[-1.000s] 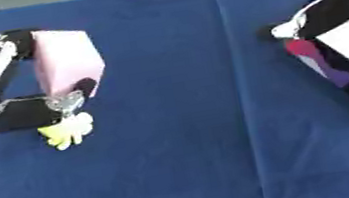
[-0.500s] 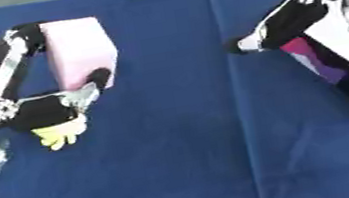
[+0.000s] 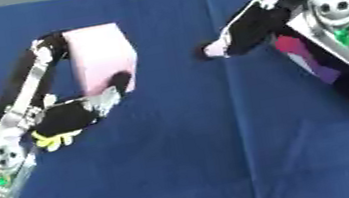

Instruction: Pick up the objects with one hand, pass them to the other hand, and then place them into the box on the other side of the table.

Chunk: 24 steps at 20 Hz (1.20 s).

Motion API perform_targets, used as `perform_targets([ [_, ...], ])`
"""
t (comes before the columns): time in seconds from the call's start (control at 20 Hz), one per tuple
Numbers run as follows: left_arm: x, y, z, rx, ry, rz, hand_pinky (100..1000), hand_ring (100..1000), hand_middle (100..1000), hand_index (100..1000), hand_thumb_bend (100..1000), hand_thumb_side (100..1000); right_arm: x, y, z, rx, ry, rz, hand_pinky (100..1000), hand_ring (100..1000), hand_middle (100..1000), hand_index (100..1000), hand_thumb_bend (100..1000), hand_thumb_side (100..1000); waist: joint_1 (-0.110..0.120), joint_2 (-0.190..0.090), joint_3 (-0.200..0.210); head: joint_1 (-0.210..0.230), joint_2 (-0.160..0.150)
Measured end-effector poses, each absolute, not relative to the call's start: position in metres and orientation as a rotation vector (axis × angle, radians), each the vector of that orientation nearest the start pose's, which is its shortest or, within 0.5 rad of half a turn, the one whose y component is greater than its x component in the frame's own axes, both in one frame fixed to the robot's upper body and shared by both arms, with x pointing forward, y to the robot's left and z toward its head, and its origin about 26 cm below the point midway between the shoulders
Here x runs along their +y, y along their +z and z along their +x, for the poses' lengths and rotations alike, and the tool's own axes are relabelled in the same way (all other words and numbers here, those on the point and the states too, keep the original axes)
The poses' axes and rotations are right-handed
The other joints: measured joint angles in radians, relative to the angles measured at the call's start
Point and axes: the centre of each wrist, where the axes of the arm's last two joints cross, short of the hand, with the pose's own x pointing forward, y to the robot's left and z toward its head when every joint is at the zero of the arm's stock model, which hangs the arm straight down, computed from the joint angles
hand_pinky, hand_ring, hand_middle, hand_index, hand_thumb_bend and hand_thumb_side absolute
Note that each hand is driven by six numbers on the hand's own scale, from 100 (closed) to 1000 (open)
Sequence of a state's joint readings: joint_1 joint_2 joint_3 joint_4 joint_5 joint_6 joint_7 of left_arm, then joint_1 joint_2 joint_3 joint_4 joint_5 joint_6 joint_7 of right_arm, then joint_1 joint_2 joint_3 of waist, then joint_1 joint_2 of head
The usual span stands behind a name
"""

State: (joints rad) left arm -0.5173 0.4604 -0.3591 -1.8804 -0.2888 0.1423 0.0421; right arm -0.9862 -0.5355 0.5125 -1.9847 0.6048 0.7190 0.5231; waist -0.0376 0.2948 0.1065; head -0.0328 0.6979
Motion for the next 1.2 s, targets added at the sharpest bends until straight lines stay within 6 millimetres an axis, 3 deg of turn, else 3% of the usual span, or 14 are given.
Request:
perform_targets([
  [0.4, 0.168, 0.198, 0.325, -2.26, -0.95, 0.422, 767, 579, 585, 585, 100, 316, -0.109, 0.343, 0.279, -1.839, 1.406, -0.734, 792, 833, 827, 854, 625, 100, -0.006, 0.0, 0.0, -0.01, 0.005],
  [0.45, 0.166, 0.196, 0.326, -2.269, -0.948, 0.432, 767, 576, 583, 584, 100, 322, -0.109, 0.344, 0.279, -1.843, 1.413, -0.725, 791, 831, 819, 851, 660, 100, -0.006, 0.0, 0.0, -0.011, 0.005],
  [0.55, 0.16, 0.194, 0.328, -2.282, -0.941, 0.444, 767, 574, 581, 583, 100, 329, -0.107, 0.345, 0.278, -1.847, 1.425, -0.703, 790, 829, 808, 847, 632, 100, -0.006, 0.0, 0.0, -0.013, 0.008],
  [0.9, 0.14, 0.183, 0.332, -2.29, -0.943, 0.385, 770, 567, 577, 581, 100, 351, -0.1, 0.343, 0.276, -1.86, 1.453, -0.667, 798, 836, 790, 835, 642, 100, -0.004, 0.0, -0.002, -0.014, 0.013],
  [1.2, 0.136, 0.18, 0.332, -2.278, -0.979, 0.351, 769, 566, 576, 581, 100, 345, -0.094, 0.339, 0.274, -1.865, 1.462, -0.674, 776, 797, 777, 828, 657, 100, -0.001, 0.0, -0.001, -0.017, 0.014],
])
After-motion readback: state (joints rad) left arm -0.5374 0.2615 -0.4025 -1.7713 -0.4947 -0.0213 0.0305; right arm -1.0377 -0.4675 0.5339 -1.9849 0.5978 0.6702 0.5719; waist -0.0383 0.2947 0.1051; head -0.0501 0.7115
